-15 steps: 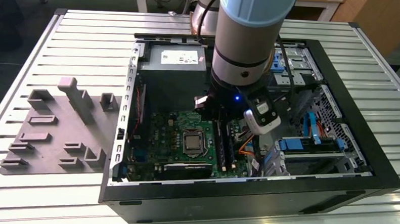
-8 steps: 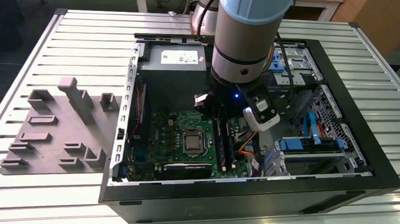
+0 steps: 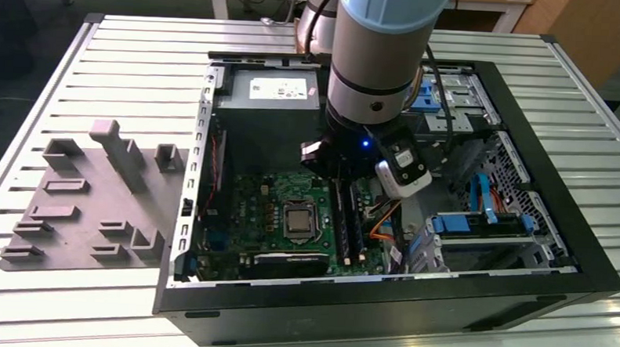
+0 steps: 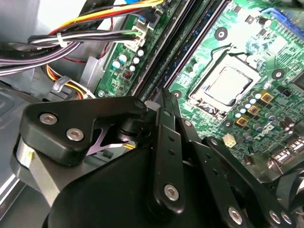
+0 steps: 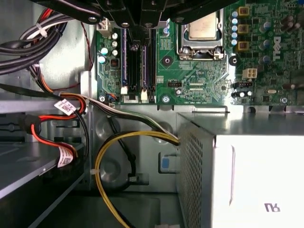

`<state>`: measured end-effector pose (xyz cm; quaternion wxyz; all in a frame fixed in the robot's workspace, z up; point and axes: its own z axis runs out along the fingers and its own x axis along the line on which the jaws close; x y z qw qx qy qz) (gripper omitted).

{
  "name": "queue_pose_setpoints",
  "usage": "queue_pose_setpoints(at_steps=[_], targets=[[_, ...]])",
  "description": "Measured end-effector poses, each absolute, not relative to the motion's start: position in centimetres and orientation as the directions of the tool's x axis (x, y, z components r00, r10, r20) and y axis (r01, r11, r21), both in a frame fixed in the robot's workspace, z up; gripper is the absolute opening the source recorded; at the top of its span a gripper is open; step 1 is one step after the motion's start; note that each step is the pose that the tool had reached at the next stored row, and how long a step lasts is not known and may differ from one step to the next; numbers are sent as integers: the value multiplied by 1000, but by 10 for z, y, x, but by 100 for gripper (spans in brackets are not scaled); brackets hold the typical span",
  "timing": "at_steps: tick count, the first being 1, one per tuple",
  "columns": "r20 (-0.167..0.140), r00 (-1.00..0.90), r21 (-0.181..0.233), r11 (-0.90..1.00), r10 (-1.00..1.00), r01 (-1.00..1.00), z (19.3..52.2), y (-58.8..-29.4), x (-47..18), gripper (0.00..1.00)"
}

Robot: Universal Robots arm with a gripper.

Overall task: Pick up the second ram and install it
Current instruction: 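Press down the second ram until it locks into place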

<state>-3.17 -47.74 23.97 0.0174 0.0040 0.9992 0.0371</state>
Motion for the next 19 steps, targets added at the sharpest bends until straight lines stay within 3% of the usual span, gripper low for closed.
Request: queue_pose_setpoints(at_steps=[19], targets=[[-39, -999, 79, 997, 9, 6, 236, -465, -32, 11]])
